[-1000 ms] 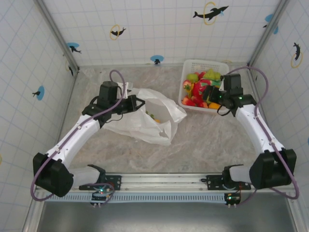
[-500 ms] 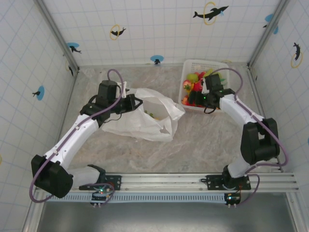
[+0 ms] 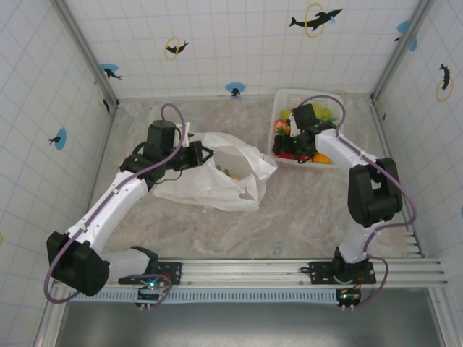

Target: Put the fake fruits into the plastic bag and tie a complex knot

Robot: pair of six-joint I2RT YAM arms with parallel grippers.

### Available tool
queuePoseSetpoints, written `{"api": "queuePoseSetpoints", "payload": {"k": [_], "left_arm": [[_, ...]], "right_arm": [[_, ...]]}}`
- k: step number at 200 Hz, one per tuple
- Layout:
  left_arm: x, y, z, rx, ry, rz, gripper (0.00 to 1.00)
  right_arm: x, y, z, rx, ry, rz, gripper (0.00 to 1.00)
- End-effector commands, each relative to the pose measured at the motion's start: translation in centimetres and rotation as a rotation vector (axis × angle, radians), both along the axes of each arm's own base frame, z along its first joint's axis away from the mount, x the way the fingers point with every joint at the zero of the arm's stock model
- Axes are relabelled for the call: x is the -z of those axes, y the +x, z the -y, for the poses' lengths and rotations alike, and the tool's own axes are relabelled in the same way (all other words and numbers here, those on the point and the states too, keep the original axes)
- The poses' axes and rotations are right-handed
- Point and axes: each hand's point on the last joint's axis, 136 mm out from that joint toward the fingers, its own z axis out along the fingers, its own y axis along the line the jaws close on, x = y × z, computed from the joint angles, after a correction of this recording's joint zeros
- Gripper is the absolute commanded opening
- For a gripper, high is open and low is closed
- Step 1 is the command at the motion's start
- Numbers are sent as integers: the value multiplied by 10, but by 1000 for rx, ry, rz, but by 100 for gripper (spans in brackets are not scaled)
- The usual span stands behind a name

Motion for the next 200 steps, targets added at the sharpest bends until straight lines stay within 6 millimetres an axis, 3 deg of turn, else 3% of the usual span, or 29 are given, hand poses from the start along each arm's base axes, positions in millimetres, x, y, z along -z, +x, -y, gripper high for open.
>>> {"api": "queuePoseSetpoints", "payload": {"k": [1,38,64,114,148,200], "left_arm": [[-16,1,-1,0,4,46,0],[-12,1,-1,2,9,38,0],[-11,2,-1,3,11,41,0],[-10,0,-2,5,13,39,0],[-9,0,-2,4,14,40,0],[-9,-3,-3,3,13,40,0]], "right_arm": [[-10,6,25,51,-104,18,92],[-25,4,79,181,-180,47,87],[-34,1,100,224,-181,68,87],[-54,-5,76,38,-124,107,91],[-42,-18,58,-140,-217,51,91],[-24,-5,63,-120,-351,9,92]]}}
